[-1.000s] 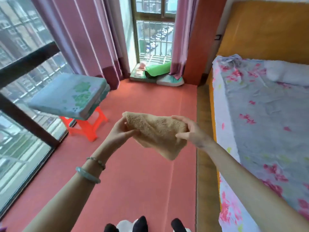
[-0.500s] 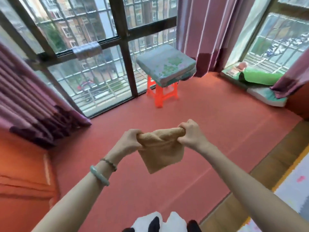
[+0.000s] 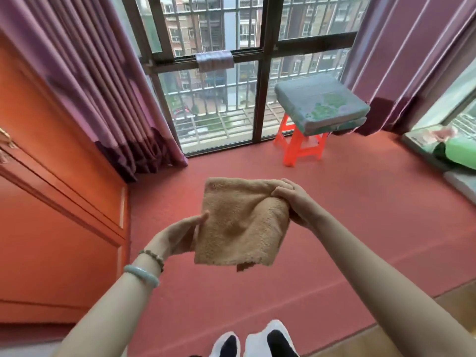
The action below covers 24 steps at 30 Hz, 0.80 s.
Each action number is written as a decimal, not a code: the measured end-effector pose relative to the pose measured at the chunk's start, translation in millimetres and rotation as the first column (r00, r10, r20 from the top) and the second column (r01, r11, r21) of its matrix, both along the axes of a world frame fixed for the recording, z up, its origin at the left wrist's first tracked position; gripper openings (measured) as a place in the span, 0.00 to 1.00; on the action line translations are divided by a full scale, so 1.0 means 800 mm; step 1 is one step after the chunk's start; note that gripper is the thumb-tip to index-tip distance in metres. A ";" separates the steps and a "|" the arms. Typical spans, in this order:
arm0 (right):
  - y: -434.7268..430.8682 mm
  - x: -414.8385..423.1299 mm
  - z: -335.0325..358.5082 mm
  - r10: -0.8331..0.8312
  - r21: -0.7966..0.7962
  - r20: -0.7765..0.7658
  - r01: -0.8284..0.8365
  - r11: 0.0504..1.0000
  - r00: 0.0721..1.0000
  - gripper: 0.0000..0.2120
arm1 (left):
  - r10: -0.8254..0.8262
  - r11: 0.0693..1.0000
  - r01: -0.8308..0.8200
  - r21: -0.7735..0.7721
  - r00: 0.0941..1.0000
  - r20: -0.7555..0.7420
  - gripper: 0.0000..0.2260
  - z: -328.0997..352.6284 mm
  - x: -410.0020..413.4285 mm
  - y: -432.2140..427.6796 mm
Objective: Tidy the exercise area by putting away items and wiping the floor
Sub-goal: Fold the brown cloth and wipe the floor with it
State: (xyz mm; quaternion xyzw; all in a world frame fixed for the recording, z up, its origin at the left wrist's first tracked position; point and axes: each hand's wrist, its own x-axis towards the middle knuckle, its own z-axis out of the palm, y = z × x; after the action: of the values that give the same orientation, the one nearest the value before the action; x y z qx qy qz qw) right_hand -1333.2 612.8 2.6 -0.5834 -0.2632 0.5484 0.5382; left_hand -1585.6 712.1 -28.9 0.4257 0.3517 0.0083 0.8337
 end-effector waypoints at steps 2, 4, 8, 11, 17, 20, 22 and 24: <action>0.003 -0.009 -0.011 -0.018 -0.031 -0.043 0.017 0.999 0.999 0.14 | 0.042 0.999 -0.042 -0.010 0.999 -0.024 0.45 -0.017 -0.020 -0.002; 0.006 -0.009 -0.022 0.063 -0.095 -0.077 -0.070 0.993 0.995 0.19 | 0.127 0.991 -0.127 -0.031 0.992 -0.019 0.36 -0.017 -0.027 -0.004; 0.027 0.012 -0.034 0.522 -0.201 -0.203 -0.557 0.806 0.828 0.32 | 0.369 0.925 -0.370 -0.091 0.929 -0.030 0.07 -0.005 -0.025 0.013; 0.058 0.006 -0.036 0.636 -0.314 -0.220 -0.671 0.672 0.740 0.31 | 0.444 0.886 -0.442 -0.136 0.896 -0.017 0.14 -0.004 -0.015 0.033; 0.133 0.012 -0.058 0.452 -0.324 -0.058 -0.445 0.835 0.890 0.13 | 0.503 0.849 -0.351 -0.396 0.767 0.398 0.35 -0.047 0.020 0.059; 0.169 0.026 -0.080 0.471 -0.289 0.126 -0.422 0.859 0.873 0.11 | 0.476 0.873 -0.454 -0.176 0.873 0.104 0.34 -0.065 0.046 0.071; 0.187 0.026 -0.100 0.486 -0.280 0.367 -0.404 0.871 0.793 0.13 | 0.510 0.860 -0.510 0.006 0.859 -0.037 0.37 -0.090 0.052 0.084; 0.199 0.019 -0.120 0.433 -0.303 0.615 -0.310 0.901 0.659 0.12 | 0.545 0.838 -0.536 0.109 0.833 -0.093 0.36 -0.105 0.065 0.098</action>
State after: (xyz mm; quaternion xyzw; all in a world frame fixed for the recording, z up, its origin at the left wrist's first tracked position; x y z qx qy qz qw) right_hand -1318.3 772.3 -93.4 -0.7177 -0.5041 0.4211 0.2311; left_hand -1533.7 790.4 -112.6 0.3409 0.5065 0.2314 0.7574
